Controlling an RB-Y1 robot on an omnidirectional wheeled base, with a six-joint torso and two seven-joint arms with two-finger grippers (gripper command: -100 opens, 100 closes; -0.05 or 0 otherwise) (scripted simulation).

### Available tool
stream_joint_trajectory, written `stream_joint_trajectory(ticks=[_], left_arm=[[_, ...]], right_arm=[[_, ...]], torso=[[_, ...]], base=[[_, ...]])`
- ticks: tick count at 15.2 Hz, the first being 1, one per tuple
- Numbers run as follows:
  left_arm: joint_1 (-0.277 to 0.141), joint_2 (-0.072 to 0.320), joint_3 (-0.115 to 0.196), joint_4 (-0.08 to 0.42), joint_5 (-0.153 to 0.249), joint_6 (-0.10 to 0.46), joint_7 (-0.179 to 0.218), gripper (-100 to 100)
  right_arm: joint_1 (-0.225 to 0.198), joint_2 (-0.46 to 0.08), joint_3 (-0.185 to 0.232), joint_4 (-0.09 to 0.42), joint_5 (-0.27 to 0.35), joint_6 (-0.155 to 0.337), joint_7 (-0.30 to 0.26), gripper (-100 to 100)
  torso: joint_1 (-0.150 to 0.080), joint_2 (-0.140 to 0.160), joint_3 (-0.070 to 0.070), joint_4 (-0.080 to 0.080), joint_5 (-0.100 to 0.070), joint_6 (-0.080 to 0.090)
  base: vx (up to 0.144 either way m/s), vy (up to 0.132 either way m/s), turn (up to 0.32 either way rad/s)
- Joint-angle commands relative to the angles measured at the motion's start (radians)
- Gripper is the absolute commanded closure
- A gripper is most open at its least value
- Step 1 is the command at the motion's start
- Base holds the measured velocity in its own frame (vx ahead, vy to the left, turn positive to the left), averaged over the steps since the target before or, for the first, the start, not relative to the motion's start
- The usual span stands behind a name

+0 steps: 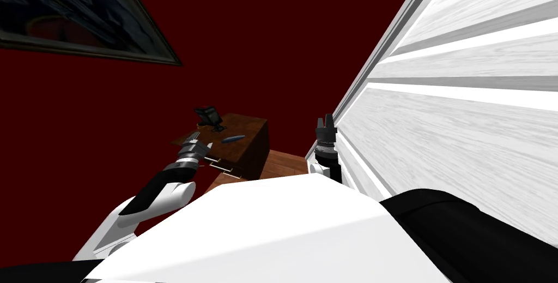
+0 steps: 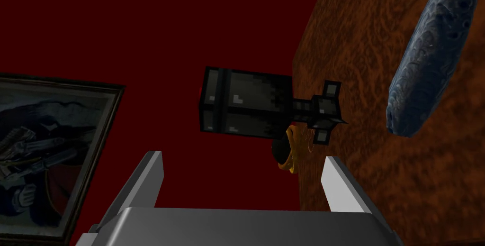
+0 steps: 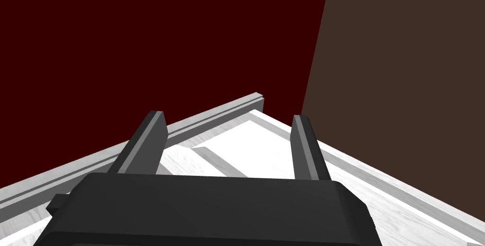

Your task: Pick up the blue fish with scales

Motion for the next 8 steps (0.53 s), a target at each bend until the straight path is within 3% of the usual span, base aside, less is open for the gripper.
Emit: stream_joint_trajectory(ticks=[1,4,5,8], left_arm=[[0.006,0.009,0.028,0.007,0.031,0.05,0.013,-100],[0.006,0.009,0.028,0.007,0.031,0.081,0.013,-100],[0.009,0.021,0.056,0.013,0.062,0.115,0.027,-100],[0.009,0.021,0.056,0.013,0.062,0.147,0.027,-100]], right_arm=[[0.0,0.0,0.0,0.0,0.0,0.0,0.0,0],[0.0,0.0,0.0,0.0,0.0,0.0,0.0,0],[0.0,0.0,0.0,0.0,0.0,0.0,0.0,0],[0.0,0.0,0.0,0.0,0.0,0.0,0.0,0]], torso=[[0.0,0.0,0.0,0.0,0.0,0.0],[0.0,0.0,0.0,0.0,0.0,0.0],[0.0,0.0,0.0,0.0,0.0,0.0],[0.0,0.0,0.0,0.0,0.0,0.0]], base=[[0.021,-0.004,-0.203],[0.017,0.005,-0.067],[0.019,-0.003,-0.159],[0.019,0.006,-0.082]])
